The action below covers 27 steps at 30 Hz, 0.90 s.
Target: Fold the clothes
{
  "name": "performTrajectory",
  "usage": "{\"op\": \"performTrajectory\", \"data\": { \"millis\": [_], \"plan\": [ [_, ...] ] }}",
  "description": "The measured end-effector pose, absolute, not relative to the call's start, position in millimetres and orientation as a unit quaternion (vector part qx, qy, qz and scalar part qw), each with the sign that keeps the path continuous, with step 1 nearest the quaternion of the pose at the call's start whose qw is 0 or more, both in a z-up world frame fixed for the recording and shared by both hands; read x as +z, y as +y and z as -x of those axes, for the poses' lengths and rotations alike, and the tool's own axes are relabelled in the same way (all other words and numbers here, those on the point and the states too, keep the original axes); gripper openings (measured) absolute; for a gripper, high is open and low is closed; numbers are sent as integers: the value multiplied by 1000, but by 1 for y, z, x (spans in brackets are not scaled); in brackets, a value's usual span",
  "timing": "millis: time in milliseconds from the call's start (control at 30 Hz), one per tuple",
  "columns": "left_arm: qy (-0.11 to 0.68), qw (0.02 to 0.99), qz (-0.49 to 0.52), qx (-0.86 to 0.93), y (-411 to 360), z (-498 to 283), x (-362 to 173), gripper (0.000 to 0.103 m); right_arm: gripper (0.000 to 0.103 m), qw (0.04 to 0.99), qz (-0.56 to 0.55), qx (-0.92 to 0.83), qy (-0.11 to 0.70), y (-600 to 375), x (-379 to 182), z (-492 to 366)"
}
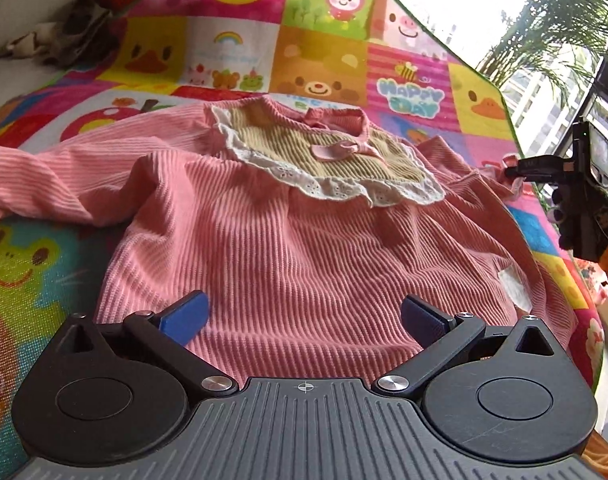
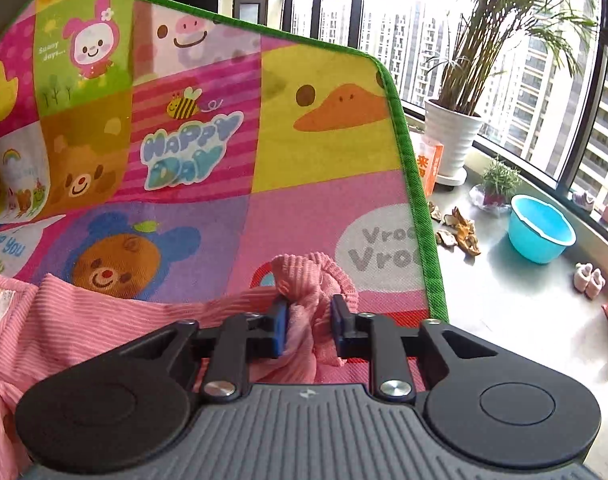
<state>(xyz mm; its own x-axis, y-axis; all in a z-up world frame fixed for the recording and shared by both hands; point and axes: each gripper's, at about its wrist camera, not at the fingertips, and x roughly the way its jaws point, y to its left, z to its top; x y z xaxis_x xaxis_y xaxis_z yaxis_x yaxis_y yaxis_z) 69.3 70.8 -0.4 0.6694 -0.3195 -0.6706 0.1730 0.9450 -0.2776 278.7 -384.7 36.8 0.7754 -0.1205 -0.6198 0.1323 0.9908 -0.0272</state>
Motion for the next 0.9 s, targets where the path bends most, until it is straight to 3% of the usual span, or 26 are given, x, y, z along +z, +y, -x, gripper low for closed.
{"op": "performTrajectory", "data": {
  "millis": [200, 333, 633, 767, 900],
  "plan": [
    [373, 913, 95, -139, 71, -67, -2, 103, 13, 976, -5, 106, 192, -296, 152, -237],
    [364, 915, 98, -144, 73, -64, -4, 103, 13, 963, 19, 229, 142, -217, 194, -220],
    [366, 904, 160, -150, 89, -67, -1, 103, 14, 907, 42, 361, 214, -75, 144, -237],
    [366, 901, 175, -154, 94, -67, -1, 103, 33, 900, 12, 377, 220, -72, 134, -238],
    [363, 901, 182, -154, 95, -67, 0, 103, 39, 908, 10, 358, 215, -96, 132, -234]
  ]
}}
